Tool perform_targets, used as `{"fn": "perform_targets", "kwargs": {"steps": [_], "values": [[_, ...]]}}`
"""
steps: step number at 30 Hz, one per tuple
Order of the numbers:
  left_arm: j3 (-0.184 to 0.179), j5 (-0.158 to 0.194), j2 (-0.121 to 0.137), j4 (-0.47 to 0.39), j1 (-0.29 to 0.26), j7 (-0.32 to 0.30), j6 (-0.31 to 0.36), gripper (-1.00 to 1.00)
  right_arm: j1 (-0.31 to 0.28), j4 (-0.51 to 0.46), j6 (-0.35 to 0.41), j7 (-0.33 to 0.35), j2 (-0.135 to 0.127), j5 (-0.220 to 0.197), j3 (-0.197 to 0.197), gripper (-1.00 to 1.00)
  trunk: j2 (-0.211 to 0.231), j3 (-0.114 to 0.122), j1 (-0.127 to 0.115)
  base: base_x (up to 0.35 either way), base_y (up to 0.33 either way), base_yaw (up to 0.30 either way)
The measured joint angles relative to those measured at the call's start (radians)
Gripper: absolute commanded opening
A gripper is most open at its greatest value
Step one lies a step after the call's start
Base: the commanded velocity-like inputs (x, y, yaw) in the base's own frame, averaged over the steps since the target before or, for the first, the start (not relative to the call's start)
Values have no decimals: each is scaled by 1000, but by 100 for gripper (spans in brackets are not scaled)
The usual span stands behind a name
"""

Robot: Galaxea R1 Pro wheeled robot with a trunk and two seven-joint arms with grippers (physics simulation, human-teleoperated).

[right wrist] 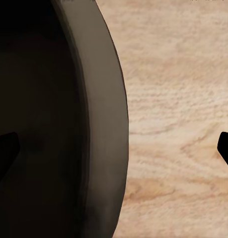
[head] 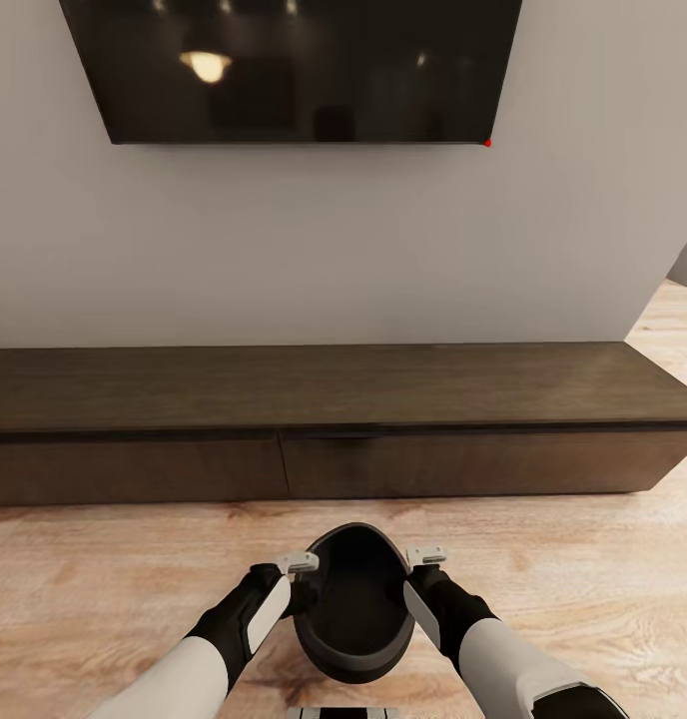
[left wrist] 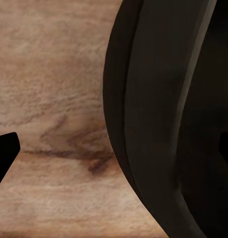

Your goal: Place each of the two pumpkins and all three candles from the living room inside a cabinet in the living room (use any cabinet), then make sure every cabinet is closed, and position the cauldron so it is next to a table in the living room.

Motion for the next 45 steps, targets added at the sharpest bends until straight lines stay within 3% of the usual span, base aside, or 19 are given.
{"fn": "perform_targets", "kwargs": {"steps": [7, 22, 23, 24, 27, 29, 45], "values": [[0, 0, 0, 0, 0, 1, -1, 100, 0, 0, 0, 0, 0, 0, 0, 100, -1, -15, 2, 0, 0, 0], [0, 0, 0, 0, 0, 1, -2, 100, 0, -1, 1, 0, 0, 0, 0, 100, -1, -15, 2, 0, 0, 0], [0, 0, 0, 0, 0, 1, -2, 100, 0, -1, 1, 0, 0, 0, 0, -100, -1, -15, 2, 0, 0, 0], [0, 0, 0, 0, 0, 2, -2, -100, 0, -1, 1, 0, 0, 0, 0, -100, -1, -15, 2, 0, 0, 0], [1, 11, 0, 1, 0, 2, -4, -100, 0, -1, -1, 3, 0, -13, -1, -100, -1, -15, 2, 0, 0, 0], [1, 9, 0, 1, 0, 1, -4, -100, -1, -2, 4, -4, 0, 24, 1, -100, -1, -15, 2, 0, 0, 0], [3, -4, 0, 1, 0, 3, -1, -100, 0, -1, 3, -3, 0, 12, 0, -100, -1, -15, 2, 0, 0, 0]]}}
